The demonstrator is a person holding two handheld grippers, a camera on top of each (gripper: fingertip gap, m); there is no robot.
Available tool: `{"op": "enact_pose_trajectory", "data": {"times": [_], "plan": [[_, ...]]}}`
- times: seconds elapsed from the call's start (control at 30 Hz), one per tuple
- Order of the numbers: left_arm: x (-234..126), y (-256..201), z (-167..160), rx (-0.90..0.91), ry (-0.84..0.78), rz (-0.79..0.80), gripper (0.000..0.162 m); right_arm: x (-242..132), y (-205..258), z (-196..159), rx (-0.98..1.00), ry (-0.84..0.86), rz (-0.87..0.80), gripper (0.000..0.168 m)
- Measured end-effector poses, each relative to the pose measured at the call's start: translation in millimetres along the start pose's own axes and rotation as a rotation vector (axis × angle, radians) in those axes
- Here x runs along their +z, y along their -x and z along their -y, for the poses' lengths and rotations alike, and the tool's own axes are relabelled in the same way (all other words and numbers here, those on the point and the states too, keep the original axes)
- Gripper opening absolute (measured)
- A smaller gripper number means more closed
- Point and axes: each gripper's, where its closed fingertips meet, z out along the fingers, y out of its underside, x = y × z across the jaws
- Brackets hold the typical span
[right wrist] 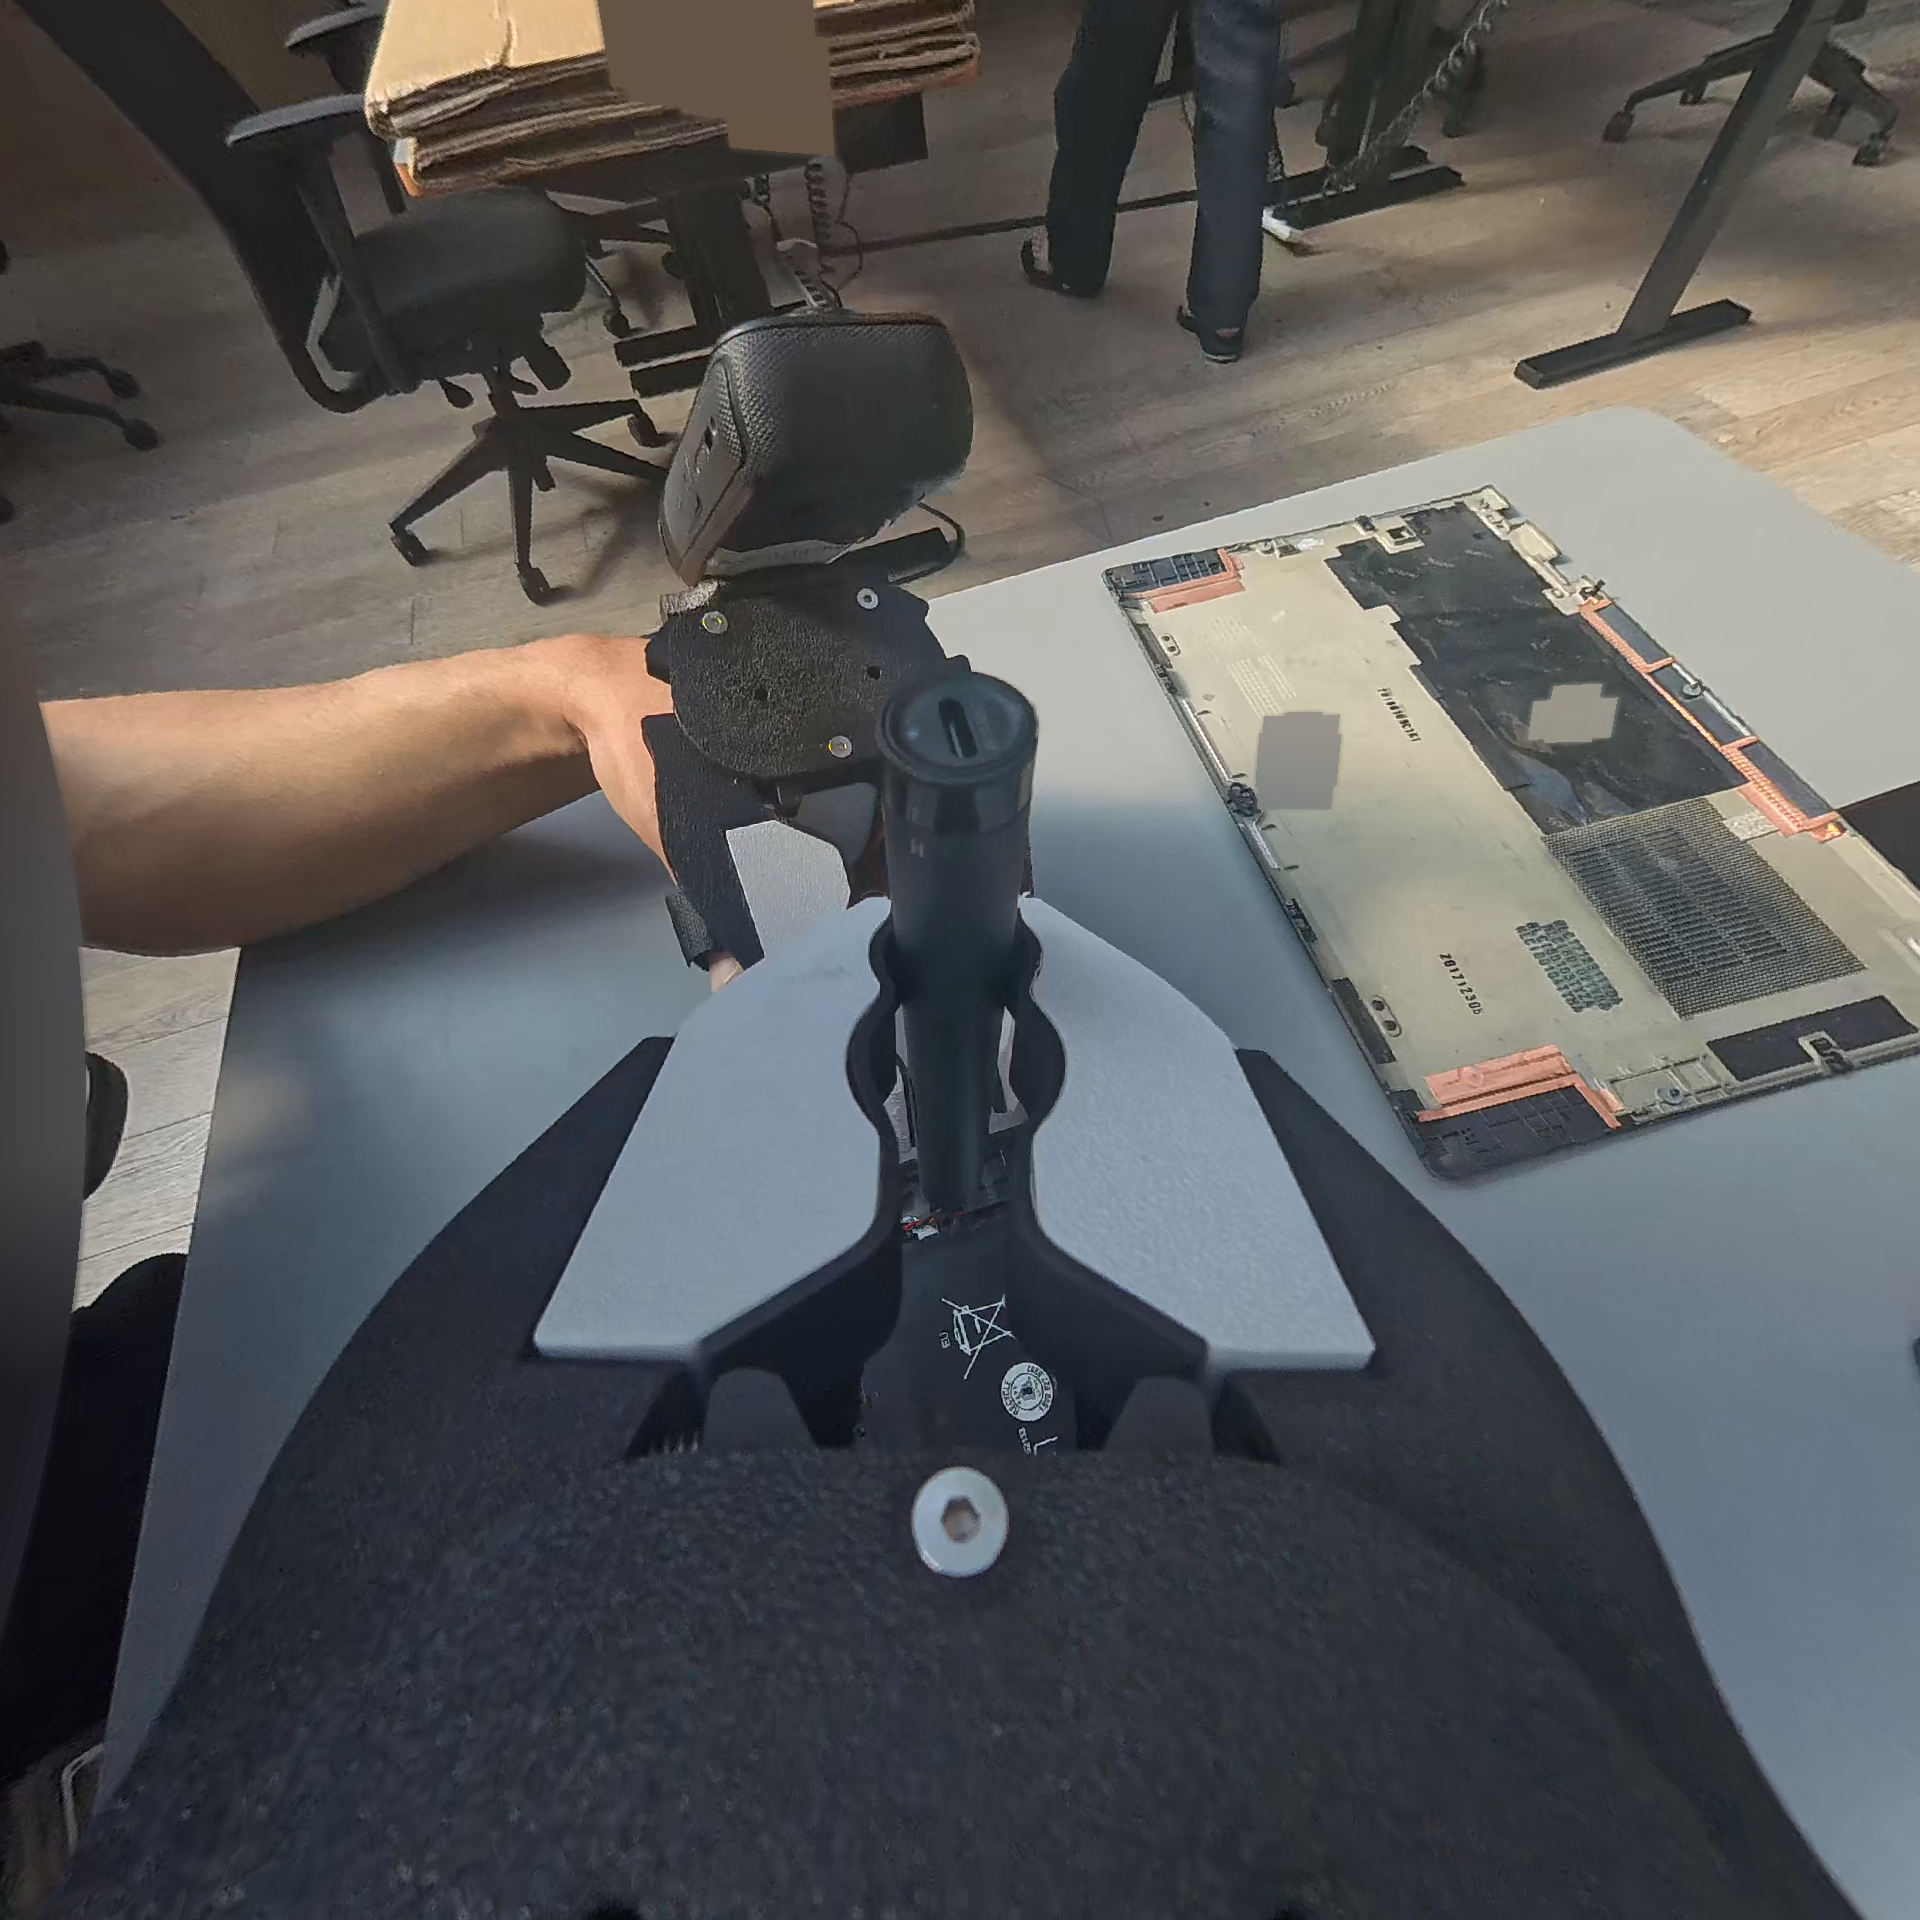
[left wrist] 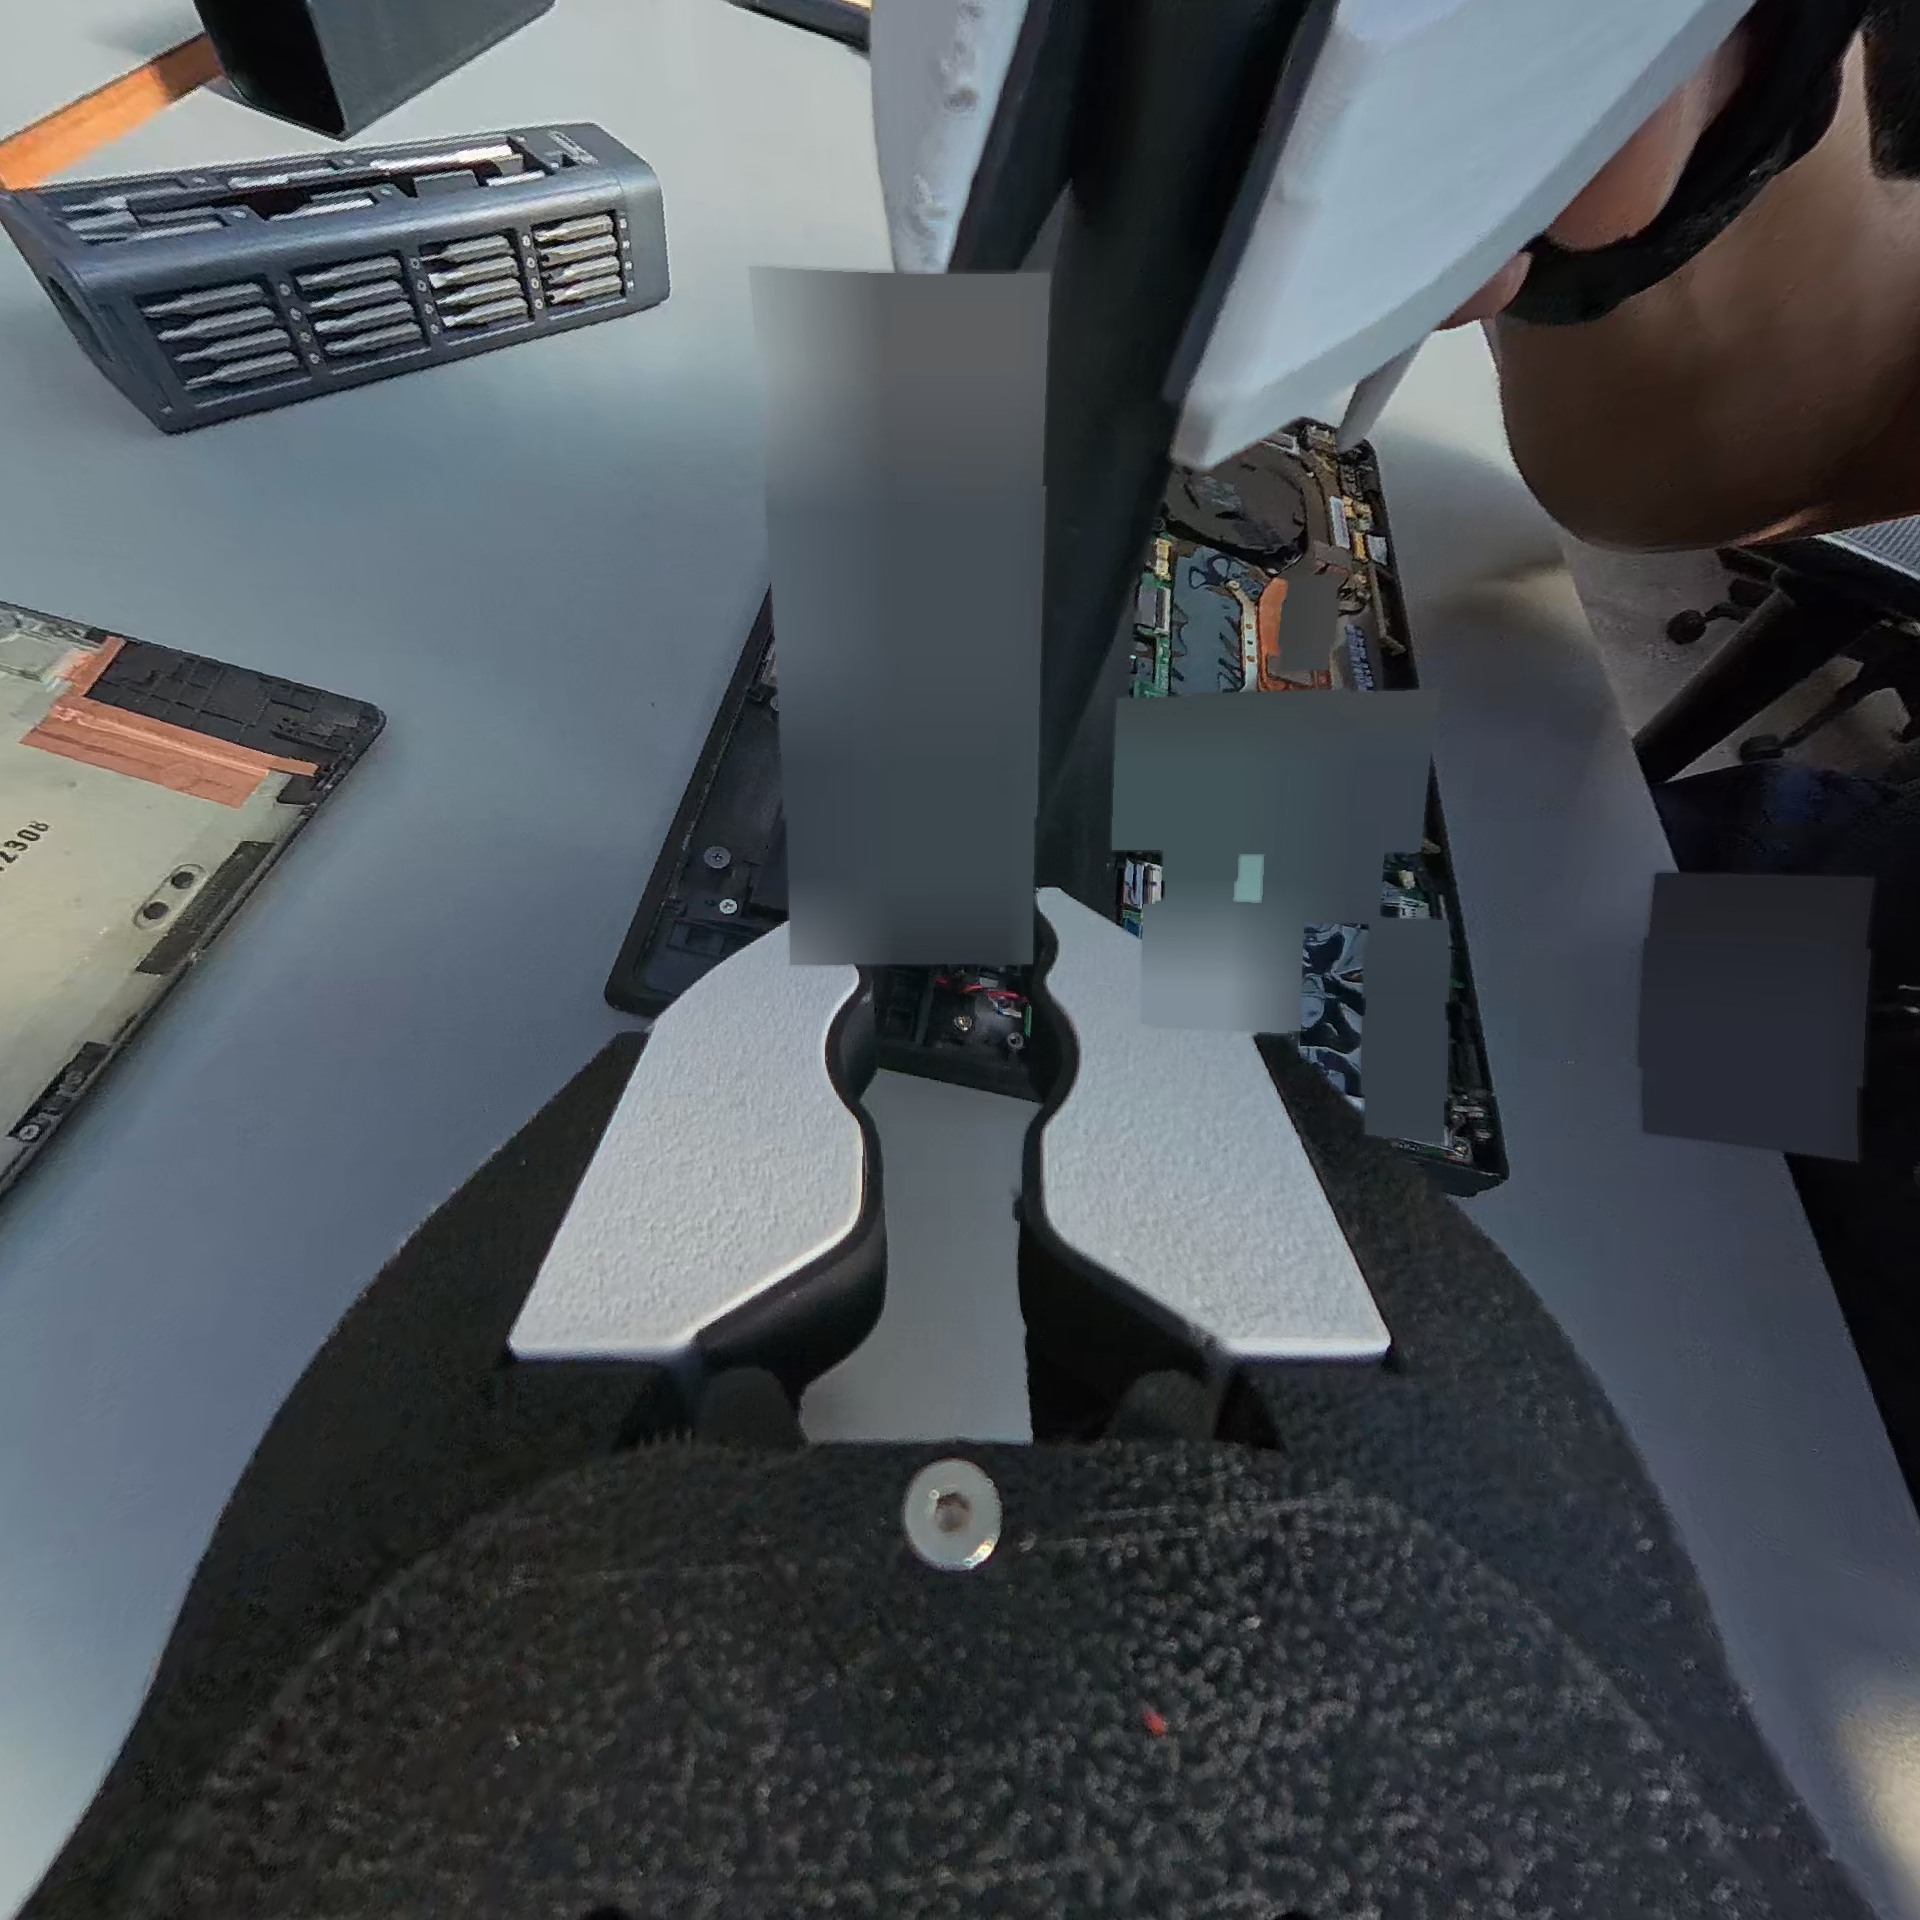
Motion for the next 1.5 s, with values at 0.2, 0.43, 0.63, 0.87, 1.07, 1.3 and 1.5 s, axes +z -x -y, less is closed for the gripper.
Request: {"op": "enact_pose_trajectory", "data": {"times": [0.2,0.43,0.63,0.87,1.07,1.3,1.5], "plan": [[-4,-1,-4,-0.005,0.015,-0.011,0.019,-5,-1,2,0.002,-0.021,-0.015,0.017],[-4,-1,-11,-0.014,0.047,0.016,0.022,-32,-3,35,0.014,-0.191,-0.081,0.017],[-4,-2,9,-0.049,-0.065,0.021,0.019,-57,3,60,0.015,-0.332,-0.133,0.017],[-13,-14,29,-0.082,-0.188,-0.060,0.013,-64,10,64,0.021,-0.364,-0.145,0.017],[-16,-17,33,-0.080,-0.210,-0.078,0.008,-68,13,68,0.013,-0.375,-0.151,0.017],[-18,-20,37,-0.087,-0.239,-0.096,0.002,-66,15,69,0.010,-0.373,-0.145,0.017],[-20,-22,38,-0.075,-0.248,-0.105,0.001,-67,16,71,0.011,-0.375,-0.139,0.017]]}}
